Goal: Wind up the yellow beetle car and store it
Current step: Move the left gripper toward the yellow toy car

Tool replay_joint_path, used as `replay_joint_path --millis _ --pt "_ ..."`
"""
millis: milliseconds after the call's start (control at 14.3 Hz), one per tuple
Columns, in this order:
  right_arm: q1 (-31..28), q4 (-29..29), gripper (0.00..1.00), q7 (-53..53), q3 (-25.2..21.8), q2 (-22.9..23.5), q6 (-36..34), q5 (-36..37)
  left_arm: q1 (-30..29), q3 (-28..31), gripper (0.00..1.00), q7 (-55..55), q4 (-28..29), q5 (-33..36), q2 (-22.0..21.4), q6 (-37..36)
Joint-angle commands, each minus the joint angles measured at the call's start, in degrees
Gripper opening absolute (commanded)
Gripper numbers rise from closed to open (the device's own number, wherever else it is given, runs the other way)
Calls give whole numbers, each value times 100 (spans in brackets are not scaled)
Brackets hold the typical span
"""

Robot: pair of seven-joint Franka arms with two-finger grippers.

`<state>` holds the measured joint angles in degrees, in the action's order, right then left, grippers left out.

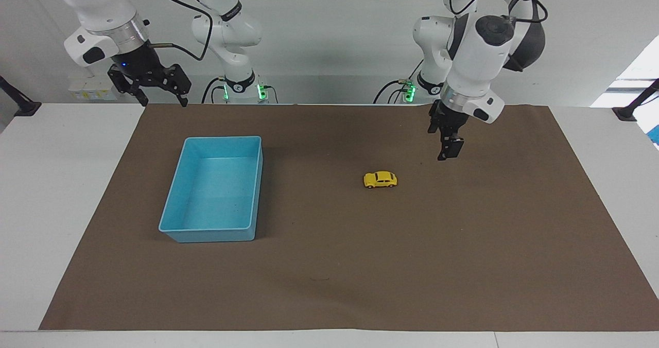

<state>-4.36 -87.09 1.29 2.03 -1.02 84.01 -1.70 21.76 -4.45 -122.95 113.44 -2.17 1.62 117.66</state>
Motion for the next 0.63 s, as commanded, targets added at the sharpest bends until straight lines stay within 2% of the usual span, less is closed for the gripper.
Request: replay_joint_path --millis 0,280,560 --pt "-38 -1 100 73 43 -38 19 -33 337 111 100 -642 178 -100 320 554" --pt "-38 -1 100 73 43 -38 19 -33 566 111 100 -800 423 -188 496 915" --pt "-47 -1 100 73 43 -38 19 -33 610 111 100 -880 661 -196 453 1258"
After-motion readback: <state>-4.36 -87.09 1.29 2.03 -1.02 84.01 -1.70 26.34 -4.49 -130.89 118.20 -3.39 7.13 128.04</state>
